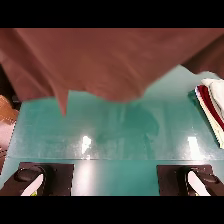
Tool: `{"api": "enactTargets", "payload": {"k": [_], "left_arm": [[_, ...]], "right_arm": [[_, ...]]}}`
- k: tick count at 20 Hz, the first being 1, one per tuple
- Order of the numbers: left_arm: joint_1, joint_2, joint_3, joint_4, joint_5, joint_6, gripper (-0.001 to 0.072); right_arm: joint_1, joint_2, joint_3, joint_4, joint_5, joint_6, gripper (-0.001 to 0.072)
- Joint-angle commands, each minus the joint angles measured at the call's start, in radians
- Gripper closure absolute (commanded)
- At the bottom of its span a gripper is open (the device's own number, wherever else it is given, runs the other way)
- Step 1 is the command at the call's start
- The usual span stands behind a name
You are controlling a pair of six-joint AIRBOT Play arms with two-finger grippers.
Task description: Fold the shirts.
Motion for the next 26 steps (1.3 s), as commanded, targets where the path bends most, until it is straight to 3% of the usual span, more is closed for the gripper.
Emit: {"api": "enactTargets", "payload": {"k": [1,5,7,10,12,15,19,23,24,25,26], "left_arm": [[0.000,0.033,0.020,0.003,-0.030,-0.001,0.0681],[0.000,-0.037,-0.037,0.014,-0.216,-0.020,0.0681],[0.000,-0.091,-0.145,0.014,-0.310,-0.071,0.0680],[0.000,-0.155,-0.421,0.018,-0.319,-0.080,0.0680],[0.000,-0.198,-0.612,0.053,-0.223,-0.081,0.0680],[0.002,-0.299,-0.790,0.184,0.057,-0.096,0.0681],[0.014,-0.496,-0.788,0.238,0.309,-0.121,0.0680],[0.041,-0.610,-0.732,0.235,0.403,-0.142,0.0670],[0.055,-0.614,-0.712,0.230,0.391,-0.143,0.0458],[0.071,-0.613,-0.693,0.230,0.365,-0.144,0.0286],[0.094,-0.612,-0.665,0.230,0.302,-0.143,0.0278]], "right_arm": [[-0.056,-0.028,0.121,-0.001,0.060,0.000,0.0693],[0.023,-0.211,0.242,0.004,0.186,0.001,0.0693],[0.120,-0.326,0.244,-0.013,0.217,0.002,0.0693],[0.265,-0.549,0.244,-0.095,0.276,0.006,0.0693],[0.320,-0.705,0.245,-0.117,0.283,0.006,0.0693],[0.353,-0.908,0.245,-0.116,0.191,0.006,0.0693],[0.359,-1.059,0.245,-0.103,0.070,0.007,0.0692],[0.358,-1.077,0.245,-0.097,0.019,0.012,0.0666],[0.356,-1.073,0.250,-0.097,0.023,0.013,0.0484],[0.350,-1.072,0.269,-0.095,0.046,0.013,0.0372],[0.342,-1.070,0.289,-0.090,0.082,0.013,0.0372]]}}
